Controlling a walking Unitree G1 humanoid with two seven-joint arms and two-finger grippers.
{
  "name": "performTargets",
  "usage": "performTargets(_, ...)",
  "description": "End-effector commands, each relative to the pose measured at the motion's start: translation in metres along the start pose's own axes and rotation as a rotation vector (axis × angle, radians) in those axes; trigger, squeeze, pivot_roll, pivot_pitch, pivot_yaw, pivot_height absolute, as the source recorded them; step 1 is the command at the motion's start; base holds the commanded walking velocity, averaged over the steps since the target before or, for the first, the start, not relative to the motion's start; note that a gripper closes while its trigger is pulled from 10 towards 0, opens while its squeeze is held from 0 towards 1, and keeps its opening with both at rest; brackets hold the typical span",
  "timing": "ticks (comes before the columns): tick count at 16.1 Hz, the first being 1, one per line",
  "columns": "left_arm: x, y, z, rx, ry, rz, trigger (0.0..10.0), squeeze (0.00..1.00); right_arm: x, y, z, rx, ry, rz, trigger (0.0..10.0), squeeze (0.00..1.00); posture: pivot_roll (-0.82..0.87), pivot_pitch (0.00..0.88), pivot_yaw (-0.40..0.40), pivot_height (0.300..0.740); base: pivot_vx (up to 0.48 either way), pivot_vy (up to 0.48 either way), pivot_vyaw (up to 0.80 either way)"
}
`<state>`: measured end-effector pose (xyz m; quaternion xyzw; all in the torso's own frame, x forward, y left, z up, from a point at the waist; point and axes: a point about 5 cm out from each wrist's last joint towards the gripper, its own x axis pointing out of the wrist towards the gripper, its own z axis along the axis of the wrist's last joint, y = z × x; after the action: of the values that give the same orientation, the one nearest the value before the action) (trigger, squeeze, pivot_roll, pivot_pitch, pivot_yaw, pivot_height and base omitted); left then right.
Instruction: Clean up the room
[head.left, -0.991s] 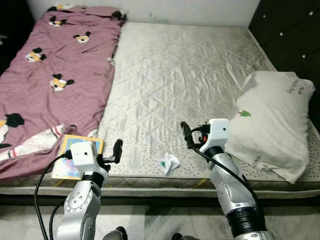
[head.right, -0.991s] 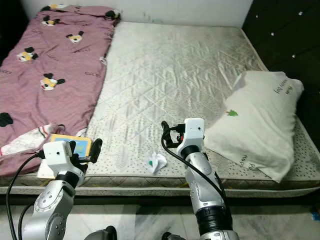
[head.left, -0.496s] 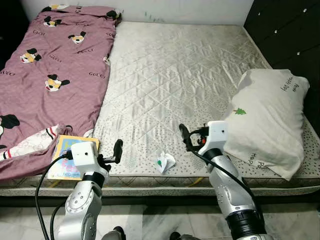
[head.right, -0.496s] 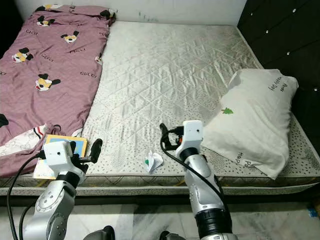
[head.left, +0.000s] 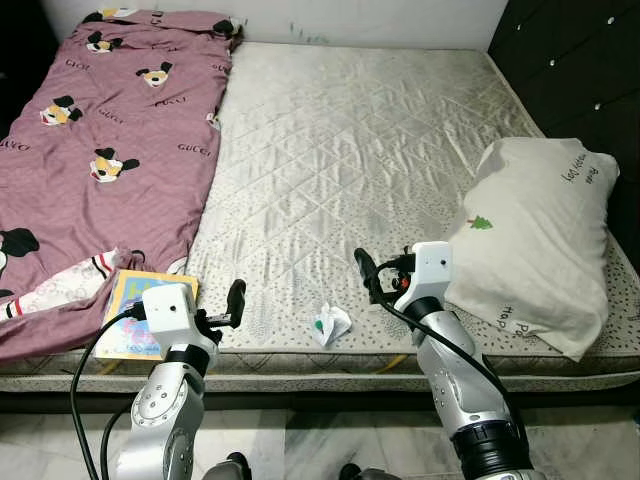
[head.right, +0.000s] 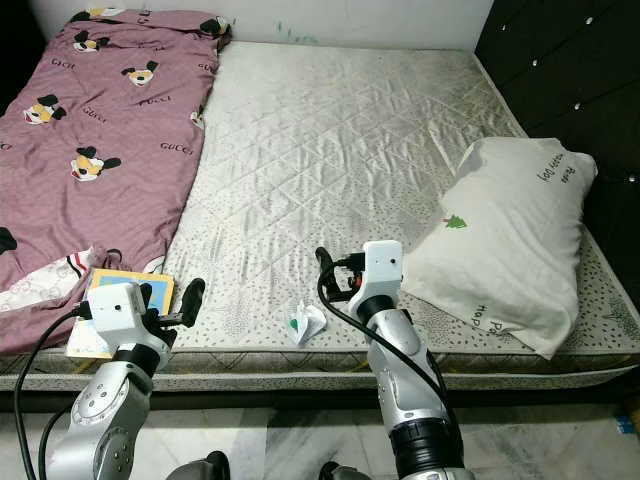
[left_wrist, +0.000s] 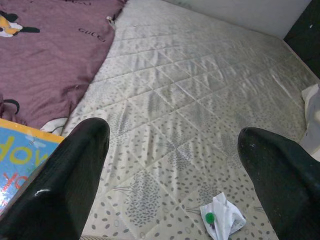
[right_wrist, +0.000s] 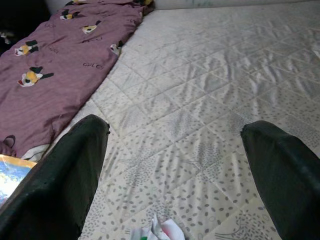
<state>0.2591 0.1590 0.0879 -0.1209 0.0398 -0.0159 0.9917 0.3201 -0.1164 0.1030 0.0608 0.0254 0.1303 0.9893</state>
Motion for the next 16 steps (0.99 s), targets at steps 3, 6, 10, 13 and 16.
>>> performTargets(3, -0.0028, 0.0006, -0.0037, 0.008, 0.017, 0.007, 10.0, 0.00, -0.0022, 0.0009, 0.0003, 0.006, -0.003, 0.008, 10.0, 0.00, 0.07, 0.183, -0.048, 0.680, 0.000, 0.000, 0.00)
performTargets(6, -0.0024, 0.0001, -0.0040, 0.010, 0.017, 0.006, 10.0, 0.00, -0.0019, 0.0006, 0.0005, 0.000, -0.002, 0.011, 10.0, 0.00, 0.07, 0.176, -0.052, 0.645, 0.000, 0.000, 0.00)
performTargets(10, -0.0021, -0.0003, -0.0044, 0.014, 0.017, 0.005, 10.0, 0.00, -0.0014, 0.0009, 0.0004, -0.002, -0.001, 0.016, 10.0, 0.00, 0.08, 0.171, -0.055, 0.600, 0.000, 0.000, 0.00)
performTargets(13, -0.0019, -0.0005, -0.0035, 0.019, 0.011, 0.006, 10.0, 0.00, -0.0010, 0.0015, 0.0005, -0.005, -0.001, 0.021, 10.0, 0.00, 0.08, 0.171, -0.055, 0.570, 0.000, 0.000, 0.00)
performTargets(16, -0.0015, -0.0018, -0.0017, 0.013, -0.001, -0.004, 10.0, 0.00, 0.0000, 0.0014, 0.0009, -0.005, -0.002, 0.021, 10.0, 0.00, 0.08, 0.170, -0.055, 0.570, 0.000, 0.000, 0.00)
